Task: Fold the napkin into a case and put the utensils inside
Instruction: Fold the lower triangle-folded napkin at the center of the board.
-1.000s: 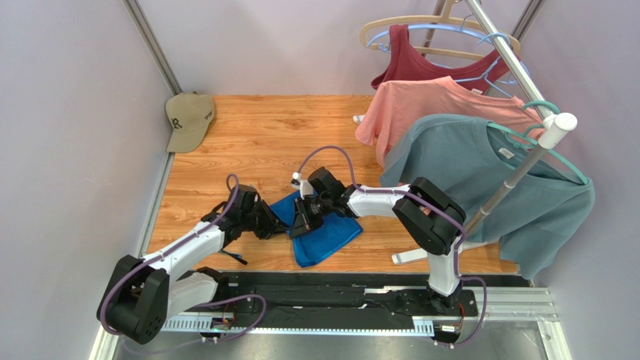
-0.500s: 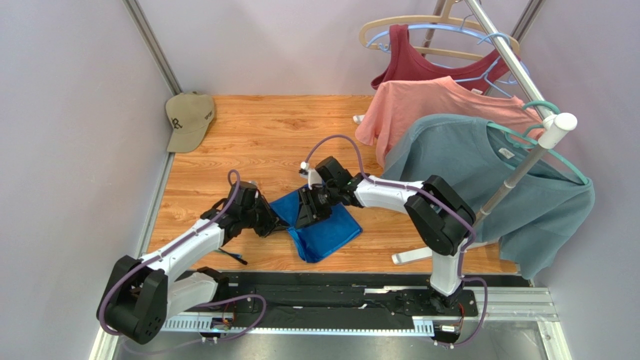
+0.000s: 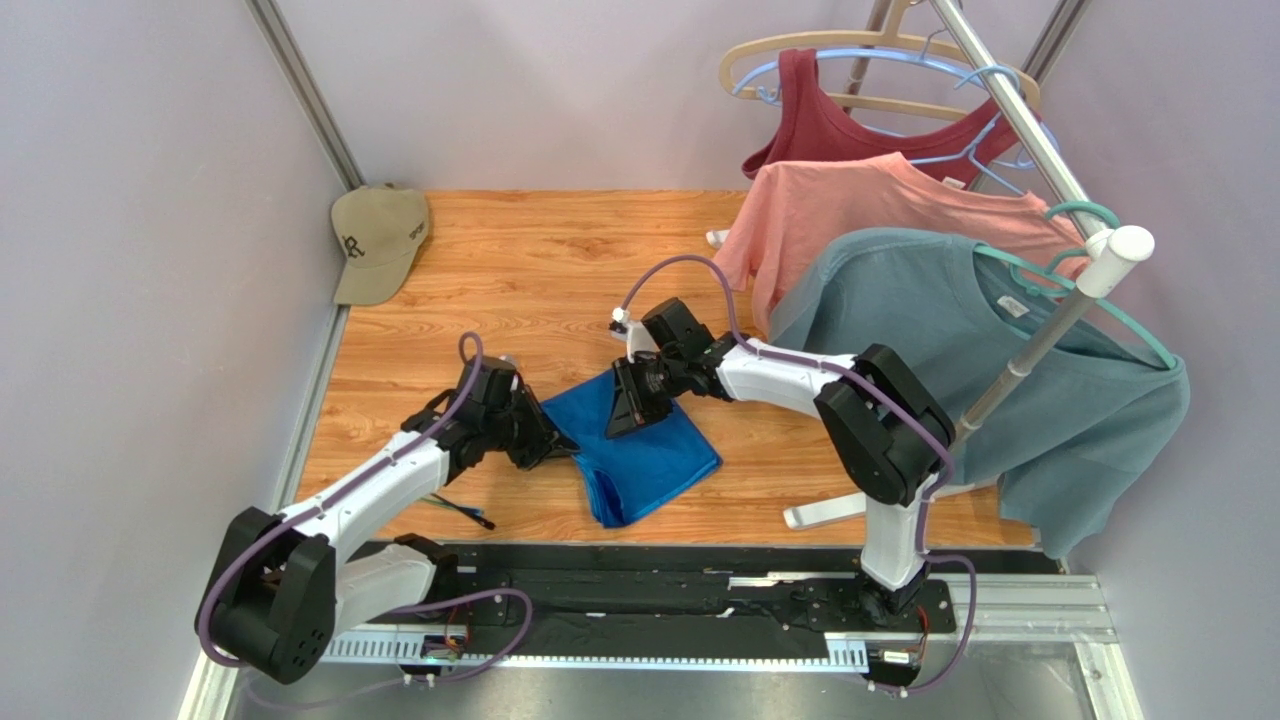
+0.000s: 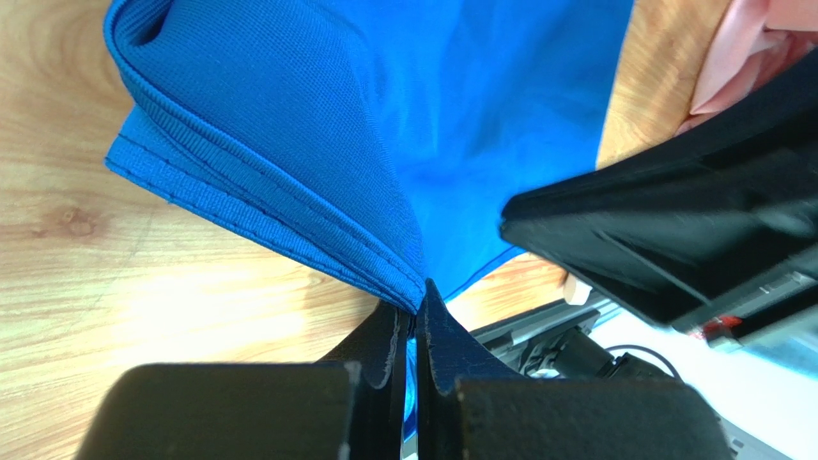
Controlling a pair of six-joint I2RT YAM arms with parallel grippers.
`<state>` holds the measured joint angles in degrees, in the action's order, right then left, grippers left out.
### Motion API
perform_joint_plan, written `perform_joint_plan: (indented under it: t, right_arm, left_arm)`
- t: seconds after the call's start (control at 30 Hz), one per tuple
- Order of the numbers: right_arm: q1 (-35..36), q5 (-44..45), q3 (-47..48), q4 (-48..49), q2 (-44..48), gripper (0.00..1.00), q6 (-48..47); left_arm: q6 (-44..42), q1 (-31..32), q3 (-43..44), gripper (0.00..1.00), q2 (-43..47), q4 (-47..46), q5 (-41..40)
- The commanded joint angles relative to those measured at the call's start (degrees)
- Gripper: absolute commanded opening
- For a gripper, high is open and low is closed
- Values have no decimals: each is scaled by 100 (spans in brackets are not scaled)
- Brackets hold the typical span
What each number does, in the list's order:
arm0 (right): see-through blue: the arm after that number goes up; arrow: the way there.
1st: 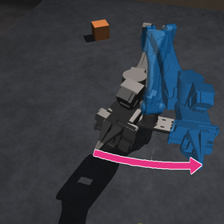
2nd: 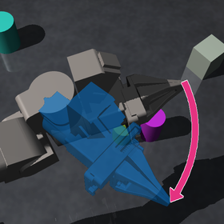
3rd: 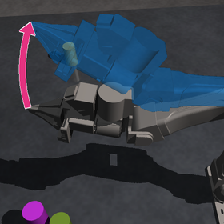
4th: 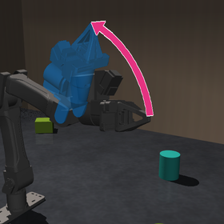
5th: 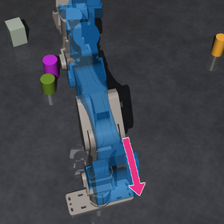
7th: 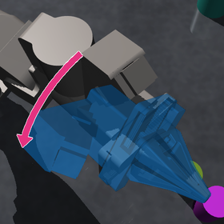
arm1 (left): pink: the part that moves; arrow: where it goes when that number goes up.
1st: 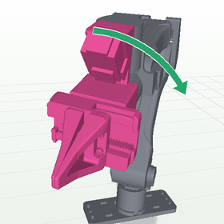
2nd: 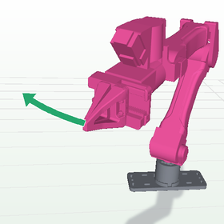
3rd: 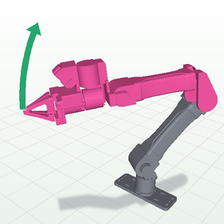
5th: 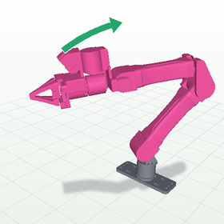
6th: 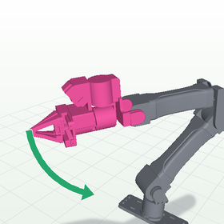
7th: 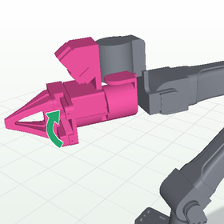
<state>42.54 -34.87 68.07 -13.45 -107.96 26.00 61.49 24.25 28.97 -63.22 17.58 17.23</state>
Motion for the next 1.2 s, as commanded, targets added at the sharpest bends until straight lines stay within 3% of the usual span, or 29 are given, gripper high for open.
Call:
perform_joint_plan:
  t: [0.0,0.27,0.57,0.9,1.17]
  right_arm:
    - [-62,244,303,79,-330,0,-183]
    - [-1,455,22,509,-647,0,-69]
    - [17,332,-391,932,-665,0,204]
    - [-9,288,-330,906,-568,0,397]
    - [-185,358,-207,423,-94,0,187]
  left_arm:
    - [-208,18,345,0,-50,87,-18]
    - [-401,71,618,0,-410,70,34]
    - [-533,554,1453,0,-1605,-53,26]
    - [-788,792,1981,0,-2651,8,87]
    - [-832,801,1998,0,-2774,8,-36]
